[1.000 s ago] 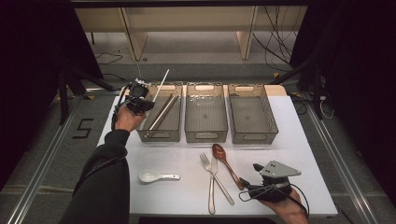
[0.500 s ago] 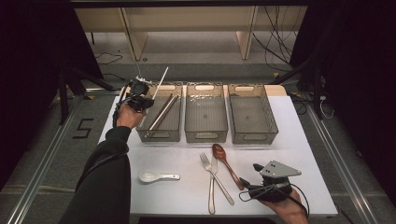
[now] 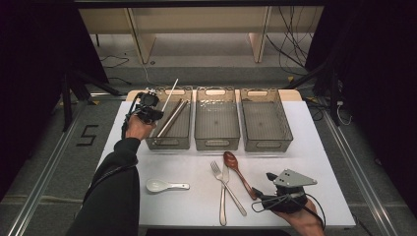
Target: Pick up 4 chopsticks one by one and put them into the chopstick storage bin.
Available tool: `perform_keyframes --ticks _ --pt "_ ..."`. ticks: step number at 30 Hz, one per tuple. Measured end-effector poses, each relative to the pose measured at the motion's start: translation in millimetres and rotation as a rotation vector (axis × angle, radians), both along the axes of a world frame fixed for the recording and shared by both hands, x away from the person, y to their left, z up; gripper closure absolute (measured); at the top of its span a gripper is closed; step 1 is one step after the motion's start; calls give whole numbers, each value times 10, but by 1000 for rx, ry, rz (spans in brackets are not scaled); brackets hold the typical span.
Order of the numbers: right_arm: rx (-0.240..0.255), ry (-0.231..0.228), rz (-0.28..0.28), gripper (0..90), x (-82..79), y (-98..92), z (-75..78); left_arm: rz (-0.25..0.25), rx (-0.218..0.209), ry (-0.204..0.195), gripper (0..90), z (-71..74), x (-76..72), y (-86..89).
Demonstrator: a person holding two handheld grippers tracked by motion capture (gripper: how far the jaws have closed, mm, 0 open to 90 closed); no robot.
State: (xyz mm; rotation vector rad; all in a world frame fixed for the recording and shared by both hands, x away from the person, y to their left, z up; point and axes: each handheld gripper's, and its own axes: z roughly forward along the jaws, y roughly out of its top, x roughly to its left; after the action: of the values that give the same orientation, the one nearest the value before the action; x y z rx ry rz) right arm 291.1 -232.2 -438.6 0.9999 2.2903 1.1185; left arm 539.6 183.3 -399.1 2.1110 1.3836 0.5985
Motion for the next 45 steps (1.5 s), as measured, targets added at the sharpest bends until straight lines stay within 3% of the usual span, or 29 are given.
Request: perform_keyframes --ticks 2,6,9,11,18,26,36,42,45 --pt "2 0 -2 324 0 1 1 -2 -30 -4 755 25 -15 0" --pt "1 0 -3 324 -1 1 2 -26 -49 21 638 90 -62 -30" --pt "0 -1 -4 324 -2 0 3 -34 -72 17 559 146 -131 -46" --pt "-1 2 -5 324 0 1 1 -46 -97 27 504 183 -188 -54" --pt "-6 9 -5 324 2 11 -9 -106 -122 26 359 322 -477 -103" --pt "-7 11 -7 324 3 16 -11 -166 -163 5 293 390 -786 -144" --pt "-6 14 -8 324 11 18 -20 -239 -184 -20 261 325 -1116 -188" --pt "-4 17 -6 324 12 11 -20 -282 -158 -8 247 247 -1267 -217" --pt "-2 18 -6 324 19 5 -26 -294 -124 12 239 192 -1309 -233"
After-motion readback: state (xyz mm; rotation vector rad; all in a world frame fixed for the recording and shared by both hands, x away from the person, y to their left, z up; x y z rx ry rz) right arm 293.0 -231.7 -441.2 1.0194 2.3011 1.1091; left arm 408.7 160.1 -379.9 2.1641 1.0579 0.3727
